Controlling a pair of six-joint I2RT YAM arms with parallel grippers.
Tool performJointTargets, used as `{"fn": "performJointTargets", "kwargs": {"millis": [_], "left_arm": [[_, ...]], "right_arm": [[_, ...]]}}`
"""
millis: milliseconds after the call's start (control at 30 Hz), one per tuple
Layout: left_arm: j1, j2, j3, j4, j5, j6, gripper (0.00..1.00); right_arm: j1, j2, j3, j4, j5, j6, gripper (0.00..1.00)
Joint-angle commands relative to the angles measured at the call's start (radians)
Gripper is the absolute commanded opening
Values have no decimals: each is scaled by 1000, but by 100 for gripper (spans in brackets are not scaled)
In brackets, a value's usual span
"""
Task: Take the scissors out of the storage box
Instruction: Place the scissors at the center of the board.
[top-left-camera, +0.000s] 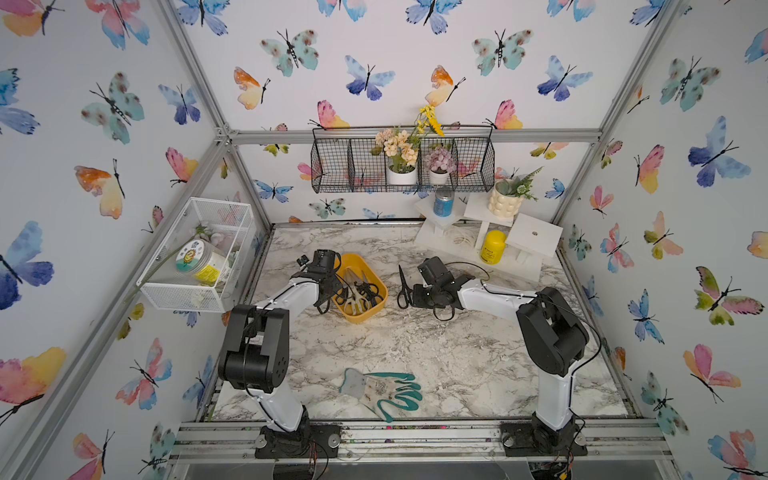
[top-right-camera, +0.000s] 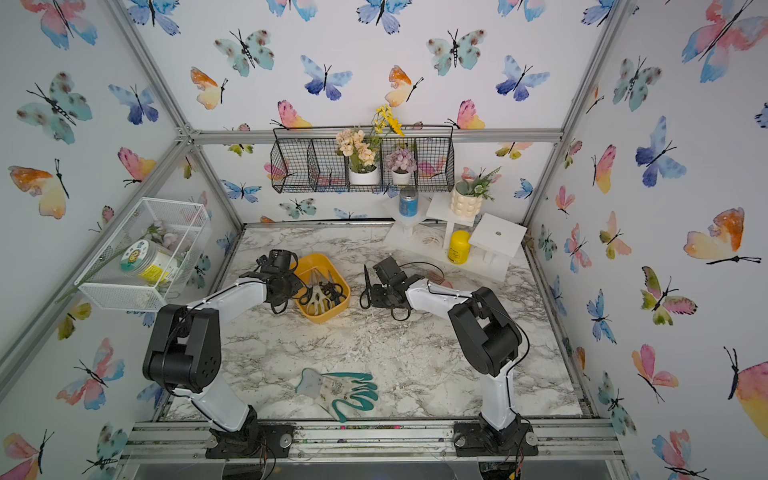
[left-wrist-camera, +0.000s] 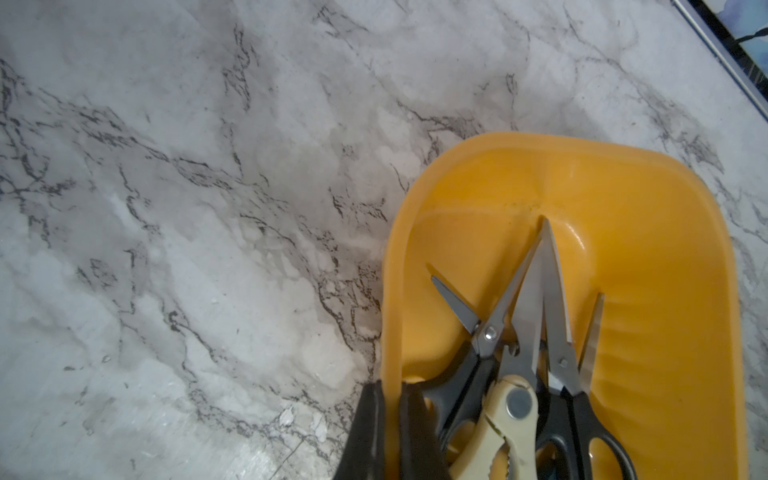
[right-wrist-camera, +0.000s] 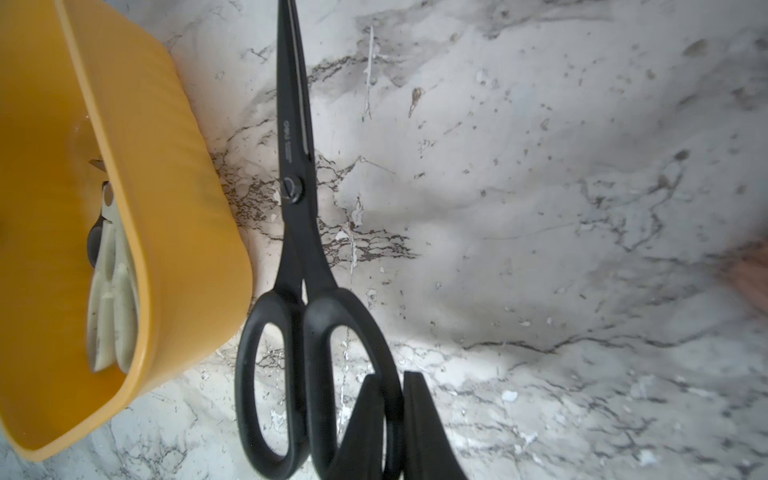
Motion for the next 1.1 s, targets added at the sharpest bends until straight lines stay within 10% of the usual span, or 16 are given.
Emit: {"fn": "performJointTargets", "kwargs": {"millis": [0, 767, 1067], "left_arm": [[5, -41, -18, -11, 20, 1, 0], [5, -47, -12, -11, 31, -3, 0], [4, -44, -15, -9, 35, -7, 0]], "right_arm": [[0, 13, -45, 37, -20, 67, 3], [-23, -96, -237, 15, 33, 124, 6], [-29, -85, -206, 2, 40, 101, 27]]}}
